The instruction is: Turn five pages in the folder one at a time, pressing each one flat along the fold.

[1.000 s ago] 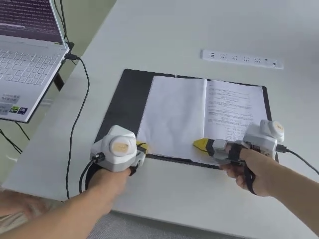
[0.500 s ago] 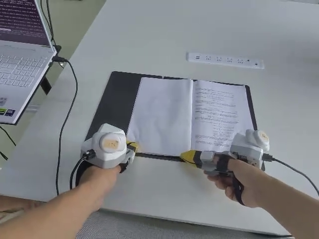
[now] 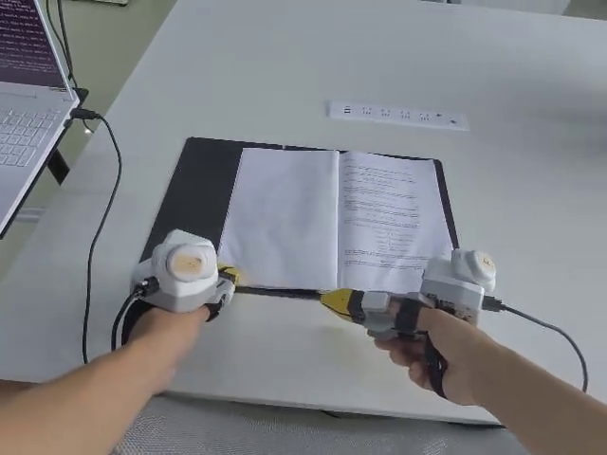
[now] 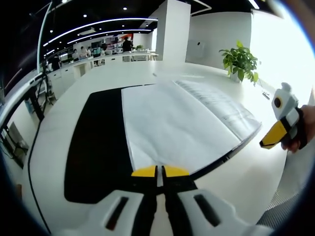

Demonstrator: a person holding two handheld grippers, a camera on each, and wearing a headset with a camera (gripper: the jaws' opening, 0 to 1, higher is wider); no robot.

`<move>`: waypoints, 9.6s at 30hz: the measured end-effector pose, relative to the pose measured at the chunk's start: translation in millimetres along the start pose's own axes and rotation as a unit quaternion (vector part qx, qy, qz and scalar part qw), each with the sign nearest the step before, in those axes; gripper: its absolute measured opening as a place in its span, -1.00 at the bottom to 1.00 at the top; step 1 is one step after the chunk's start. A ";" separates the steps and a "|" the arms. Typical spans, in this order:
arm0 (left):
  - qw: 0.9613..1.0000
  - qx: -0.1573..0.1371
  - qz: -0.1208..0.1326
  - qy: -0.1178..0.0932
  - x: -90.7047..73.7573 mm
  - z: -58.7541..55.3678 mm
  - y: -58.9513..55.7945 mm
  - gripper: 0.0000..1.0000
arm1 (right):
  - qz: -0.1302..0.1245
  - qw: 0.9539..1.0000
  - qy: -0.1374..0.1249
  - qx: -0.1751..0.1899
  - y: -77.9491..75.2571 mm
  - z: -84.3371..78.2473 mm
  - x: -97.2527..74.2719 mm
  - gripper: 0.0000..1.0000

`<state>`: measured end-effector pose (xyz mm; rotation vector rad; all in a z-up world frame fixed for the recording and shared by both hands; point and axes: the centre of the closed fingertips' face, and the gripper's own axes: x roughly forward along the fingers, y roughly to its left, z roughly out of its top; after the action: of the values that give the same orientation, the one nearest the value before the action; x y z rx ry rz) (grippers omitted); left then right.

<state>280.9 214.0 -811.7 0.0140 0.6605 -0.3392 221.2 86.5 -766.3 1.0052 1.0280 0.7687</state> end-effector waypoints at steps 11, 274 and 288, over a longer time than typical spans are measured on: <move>0.999 0.008 -0.039 0.014 -41.3 8.9 -19.0 -0.71 | 0.001 0.995 -0.086 -0.046 21.4 28.3 -64.8 -0.78; 0.991 0.067 -0.110 -0.035 17.9 66.4 -140.7 -0.73 | -0.021 0.950 -0.225 -0.214 23.7 100.0 -115.6 -1.00; 0.994 0.050 -0.082 -0.044 -37.8 70.2 -94.7 -0.67 | 0.023 0.947 -0.201 -0.249 69.3 83.2 -78.2 -1.00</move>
<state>265.4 127.7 -724.4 0.0414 0.5581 -0.5281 268.3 17.6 -662.0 0.7044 0.4242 0.7685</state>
